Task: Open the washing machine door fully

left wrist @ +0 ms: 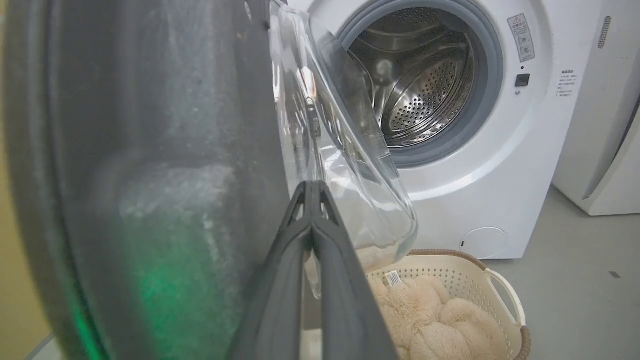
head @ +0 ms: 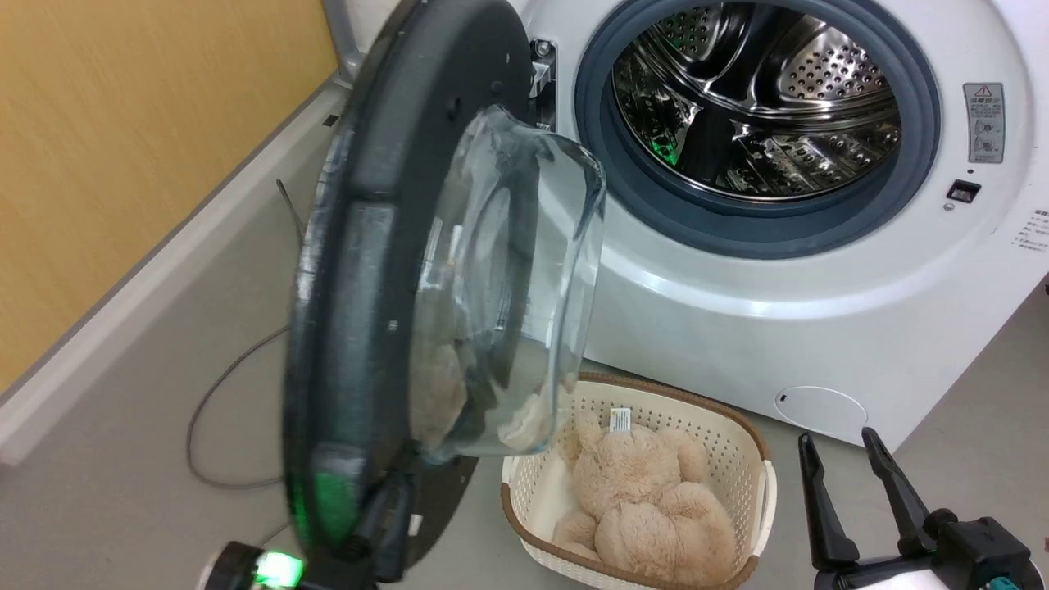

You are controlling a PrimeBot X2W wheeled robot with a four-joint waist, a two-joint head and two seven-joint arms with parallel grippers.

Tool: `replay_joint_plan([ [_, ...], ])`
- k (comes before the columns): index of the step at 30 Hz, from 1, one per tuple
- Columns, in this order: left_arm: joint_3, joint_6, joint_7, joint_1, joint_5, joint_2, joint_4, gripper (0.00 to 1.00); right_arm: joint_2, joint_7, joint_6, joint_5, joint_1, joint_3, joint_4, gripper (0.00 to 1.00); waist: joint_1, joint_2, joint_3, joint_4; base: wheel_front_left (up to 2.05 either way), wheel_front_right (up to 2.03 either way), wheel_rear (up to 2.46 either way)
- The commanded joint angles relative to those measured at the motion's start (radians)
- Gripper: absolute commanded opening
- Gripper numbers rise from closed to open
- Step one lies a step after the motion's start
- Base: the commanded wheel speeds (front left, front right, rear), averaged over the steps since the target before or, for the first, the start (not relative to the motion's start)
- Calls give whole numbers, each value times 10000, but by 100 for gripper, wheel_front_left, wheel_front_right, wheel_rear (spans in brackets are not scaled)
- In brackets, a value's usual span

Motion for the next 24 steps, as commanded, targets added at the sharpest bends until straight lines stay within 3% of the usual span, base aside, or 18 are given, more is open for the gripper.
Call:
replay_joint_plan([
  [1,293,179,44,188,-124,170,-19,0,32,-44,52,-25,-28,15,34,100,0,0,56,-44,0,0,0],
  [11,1835,803,55,379,-921,638,131,0,32,-44,52,-147,-169,-122,-6,100,0,0,479,-174,0,0,0],
  [24,3531,1084,-56,-753,-1812,839,1145,0,32,-44,52,-440,-744,-193,-35,100,0,0,1300,-419,0,0,0],
])
